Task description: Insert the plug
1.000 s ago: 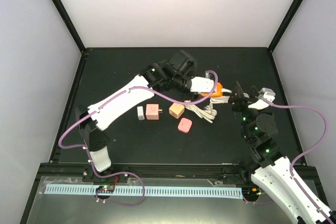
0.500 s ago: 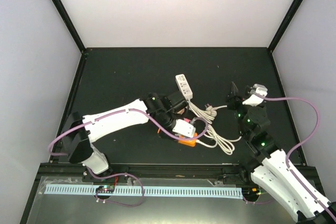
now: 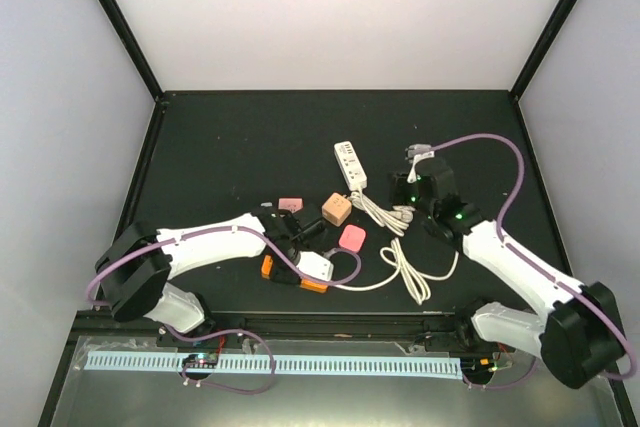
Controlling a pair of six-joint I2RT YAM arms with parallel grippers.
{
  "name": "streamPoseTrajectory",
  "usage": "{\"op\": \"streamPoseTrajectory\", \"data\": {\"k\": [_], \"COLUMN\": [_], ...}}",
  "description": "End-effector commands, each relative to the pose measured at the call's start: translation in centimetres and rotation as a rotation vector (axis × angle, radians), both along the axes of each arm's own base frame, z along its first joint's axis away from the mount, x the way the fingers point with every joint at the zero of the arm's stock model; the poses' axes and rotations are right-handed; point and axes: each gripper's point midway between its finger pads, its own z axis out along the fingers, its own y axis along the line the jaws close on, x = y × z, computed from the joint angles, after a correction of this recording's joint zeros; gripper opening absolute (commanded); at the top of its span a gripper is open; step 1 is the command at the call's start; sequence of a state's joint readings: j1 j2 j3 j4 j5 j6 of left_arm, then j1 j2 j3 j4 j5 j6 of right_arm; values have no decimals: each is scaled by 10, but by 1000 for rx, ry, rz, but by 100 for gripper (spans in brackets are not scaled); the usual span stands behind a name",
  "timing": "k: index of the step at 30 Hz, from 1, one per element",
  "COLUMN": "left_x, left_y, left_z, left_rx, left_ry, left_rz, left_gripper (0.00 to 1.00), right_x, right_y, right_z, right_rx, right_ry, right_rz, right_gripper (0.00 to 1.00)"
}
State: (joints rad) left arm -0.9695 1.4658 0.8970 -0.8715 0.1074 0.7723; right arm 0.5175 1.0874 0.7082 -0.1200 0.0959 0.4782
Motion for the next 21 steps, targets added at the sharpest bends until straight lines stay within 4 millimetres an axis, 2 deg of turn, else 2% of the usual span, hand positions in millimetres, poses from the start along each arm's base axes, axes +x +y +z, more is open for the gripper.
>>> {"op": "streamPoseTrajectory", "data": {"k": [1, 4, 7, 9, 17, 21], "left_x": [27, 35, 40, 41, 52, 54], "left_y": [4, 10, 17, 21, 20, 21], "left_z": [-4, -16, -30, -36, -38, -42], "left_rx": [-19, -13, 8, 21, -5, -1], "left_ry": [-103, -109, -112, -108, -123, -119], "left_rz": [81, 138, 179, 194, 238, 248], "left_gripper": [2, 1, 1, 2, 2, 2], "right_x": [-25, -33, -42, -50, -70, -61], "right_y": [29, 37, 45, 53, 70, 67], "right_z": [-42, -59, -70, -73, -85, -111], "right_rx": [36, 48, 46, 64, 127, 81], "right_ry": [189, 251, 312, 339, 406, 470], "right_rz": [177, 230, 290, 353, 487, 436], "right_gripper": [16, 15, 7, 5, 4, 4]}}
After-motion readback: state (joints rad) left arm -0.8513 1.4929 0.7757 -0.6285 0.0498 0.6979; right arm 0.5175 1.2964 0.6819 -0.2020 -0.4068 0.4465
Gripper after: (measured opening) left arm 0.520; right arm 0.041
